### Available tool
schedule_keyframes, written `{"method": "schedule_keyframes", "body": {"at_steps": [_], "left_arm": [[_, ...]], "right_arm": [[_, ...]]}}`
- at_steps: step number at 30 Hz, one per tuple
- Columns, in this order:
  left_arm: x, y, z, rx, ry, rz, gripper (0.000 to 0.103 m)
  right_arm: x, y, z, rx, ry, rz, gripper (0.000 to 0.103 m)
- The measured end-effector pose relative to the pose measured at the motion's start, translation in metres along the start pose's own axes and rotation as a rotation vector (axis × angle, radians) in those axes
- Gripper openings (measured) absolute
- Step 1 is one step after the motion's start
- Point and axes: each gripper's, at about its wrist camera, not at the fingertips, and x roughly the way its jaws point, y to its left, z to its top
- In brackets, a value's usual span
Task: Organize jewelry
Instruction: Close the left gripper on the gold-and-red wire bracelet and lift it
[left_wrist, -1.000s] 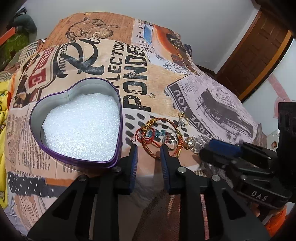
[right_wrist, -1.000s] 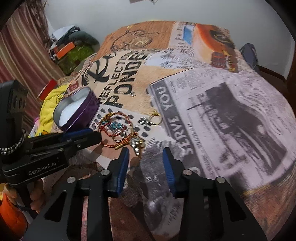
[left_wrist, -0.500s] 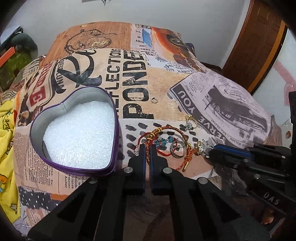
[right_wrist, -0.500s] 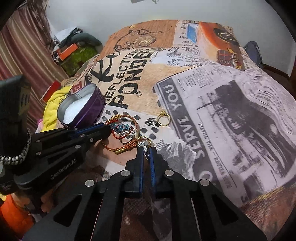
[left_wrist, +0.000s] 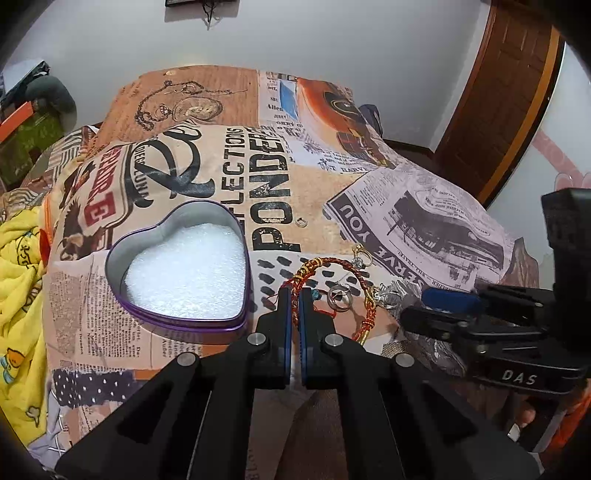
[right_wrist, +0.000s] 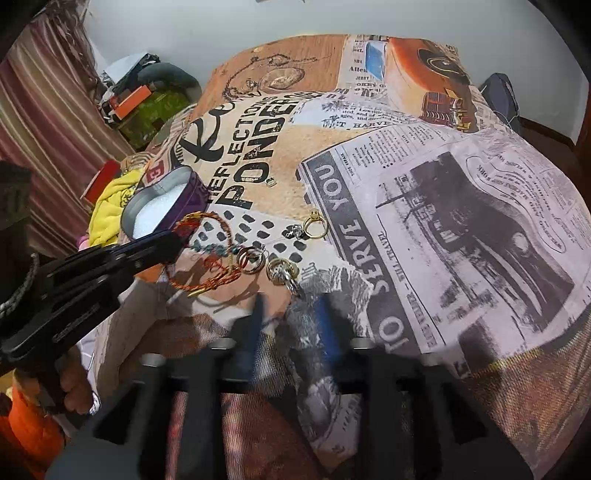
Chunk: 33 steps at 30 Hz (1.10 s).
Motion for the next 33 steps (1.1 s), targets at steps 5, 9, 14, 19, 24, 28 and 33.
{"method": "schedule_keyframes", "body": {"at_steps": [5,9,14,19,24,28,33], "left_arm": [[0.004,0.007,-0.004,-0.026,0.018,-0.002,0.002],[0.004,0.01,-0.005,-0.029,0.018,0.003,0.002],[0.0,0.006,-0.003,-0.02,0.008,-0.005,0.002],[-0.007,-0.003,-0.002,-0.003,-0.004,-0.021,0.002],[-0.004,-0.006,-0.004,0.011,0.022,-0.023,0.002],[-0.005,-0.003,-0.006,0.028,0.041,-0.008,0.002],[-0.004,0.002,-0.011,0.046,0.081,0.0,0.007]], "right_arm": [[0.017,0.006,0.004,-0.025,-0.004,-0.021,0.041],[0.022,0.006,0.002,-0.026,0.006,0.003,0.008],[0.006,0.007,-0.003,-0.036,-0.042,-0.01,0.006],[-0.009,0.004,-0.006,-0.029,-0.049,0.003,0.006],[-0.01,-0.004,-0.008,-0.003,0.001,-0.003,0.006],[-0.009,-0.006,-0.009,0.01,0.018,-0.03,0.025],[-0.012,-0.007,-0.008,0.019,-0.004,-0.033,0.038]]}}
